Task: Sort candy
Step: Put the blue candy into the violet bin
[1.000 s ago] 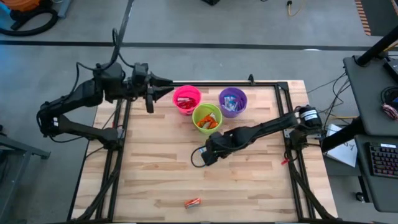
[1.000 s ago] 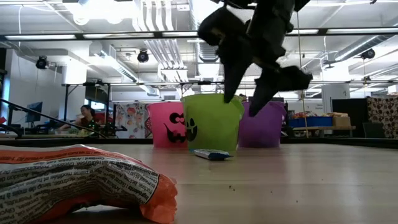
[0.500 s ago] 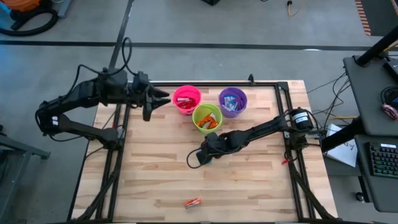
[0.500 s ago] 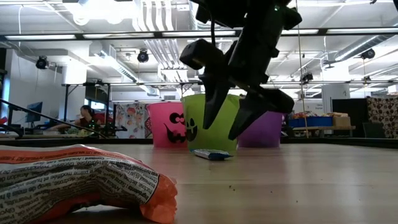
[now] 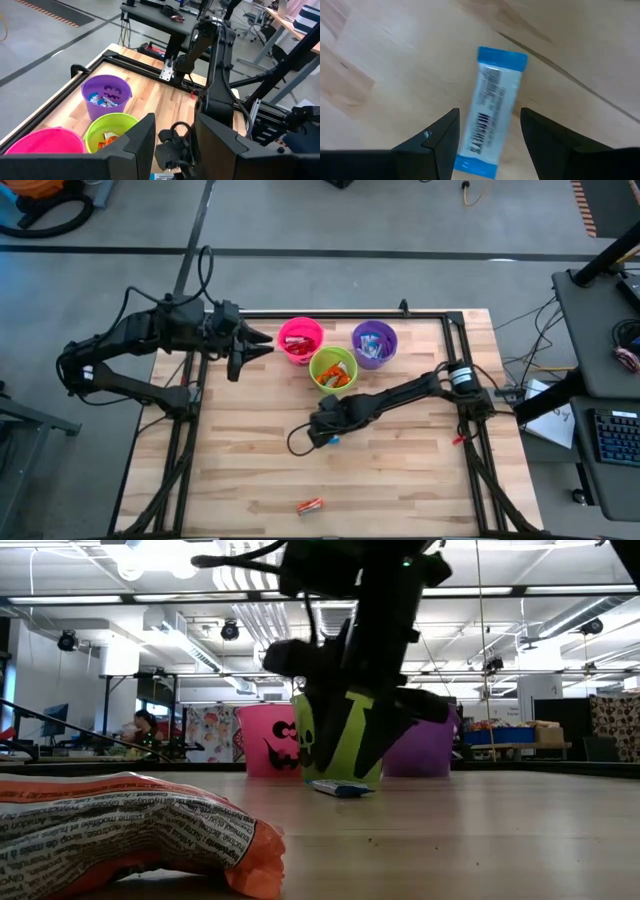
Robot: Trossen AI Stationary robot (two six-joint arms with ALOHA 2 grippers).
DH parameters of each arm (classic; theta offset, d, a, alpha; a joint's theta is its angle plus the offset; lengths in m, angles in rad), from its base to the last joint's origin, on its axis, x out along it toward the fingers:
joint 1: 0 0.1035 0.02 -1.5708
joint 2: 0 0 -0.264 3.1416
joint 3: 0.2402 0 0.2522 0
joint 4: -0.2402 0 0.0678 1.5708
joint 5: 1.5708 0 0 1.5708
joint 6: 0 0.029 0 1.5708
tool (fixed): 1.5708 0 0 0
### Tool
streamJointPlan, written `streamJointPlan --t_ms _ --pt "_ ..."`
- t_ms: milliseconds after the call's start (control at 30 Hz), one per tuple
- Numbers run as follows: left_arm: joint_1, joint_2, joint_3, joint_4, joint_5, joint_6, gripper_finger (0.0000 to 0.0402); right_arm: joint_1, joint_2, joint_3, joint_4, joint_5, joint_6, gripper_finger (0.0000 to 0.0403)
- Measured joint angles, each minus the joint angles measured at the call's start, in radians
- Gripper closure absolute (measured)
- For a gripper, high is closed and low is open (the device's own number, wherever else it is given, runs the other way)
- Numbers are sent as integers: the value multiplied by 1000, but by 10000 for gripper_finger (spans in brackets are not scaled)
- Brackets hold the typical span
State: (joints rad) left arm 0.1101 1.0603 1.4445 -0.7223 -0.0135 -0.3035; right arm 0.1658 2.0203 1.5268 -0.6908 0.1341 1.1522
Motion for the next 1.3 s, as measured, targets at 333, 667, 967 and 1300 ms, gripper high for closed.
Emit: streamJointPlan --t_ms 333,667,967,1300 --pt "0 0 -1 -20 0 -27 277 0 84 75 -35 -36 6 243" --pt "0 0 -1 -29 -1 -51 277 0 84 75 -33 -56 -12 335" --pt "0 0 -1 -40 -6 -22 277 0 67 87 -31 -63 -71 371" --pt "0 0 -1 -153 -5 -44 277 0 -49 92 -32 -26 -166 376"
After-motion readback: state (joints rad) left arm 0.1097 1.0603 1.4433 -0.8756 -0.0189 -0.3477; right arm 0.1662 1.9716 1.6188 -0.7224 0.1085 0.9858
